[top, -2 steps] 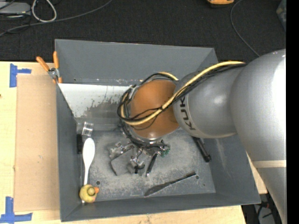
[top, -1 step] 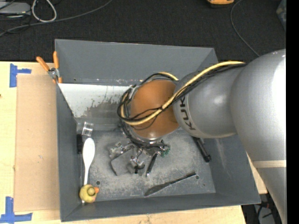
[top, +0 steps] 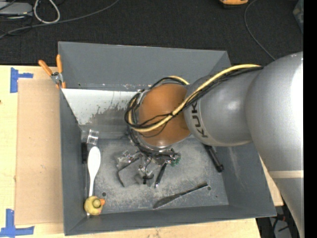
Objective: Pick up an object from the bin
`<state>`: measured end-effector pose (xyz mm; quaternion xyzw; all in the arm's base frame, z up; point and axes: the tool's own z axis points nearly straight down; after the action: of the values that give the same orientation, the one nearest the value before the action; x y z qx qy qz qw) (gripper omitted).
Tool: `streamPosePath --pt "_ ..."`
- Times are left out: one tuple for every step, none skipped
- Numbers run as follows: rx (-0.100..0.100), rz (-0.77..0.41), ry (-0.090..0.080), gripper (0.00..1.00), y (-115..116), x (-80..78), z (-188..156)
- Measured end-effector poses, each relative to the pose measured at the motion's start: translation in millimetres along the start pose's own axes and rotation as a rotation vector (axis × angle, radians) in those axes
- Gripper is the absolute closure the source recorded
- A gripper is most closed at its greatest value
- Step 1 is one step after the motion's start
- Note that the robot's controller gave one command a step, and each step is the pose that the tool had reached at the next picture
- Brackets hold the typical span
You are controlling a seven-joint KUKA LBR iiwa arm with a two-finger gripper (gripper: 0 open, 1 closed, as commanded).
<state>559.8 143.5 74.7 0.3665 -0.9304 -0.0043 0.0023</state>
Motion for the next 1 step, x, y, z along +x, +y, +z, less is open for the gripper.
streamPosePath --pt "-0.001 0.001 0.000 1.00 0.2 -0.3 -4.0"
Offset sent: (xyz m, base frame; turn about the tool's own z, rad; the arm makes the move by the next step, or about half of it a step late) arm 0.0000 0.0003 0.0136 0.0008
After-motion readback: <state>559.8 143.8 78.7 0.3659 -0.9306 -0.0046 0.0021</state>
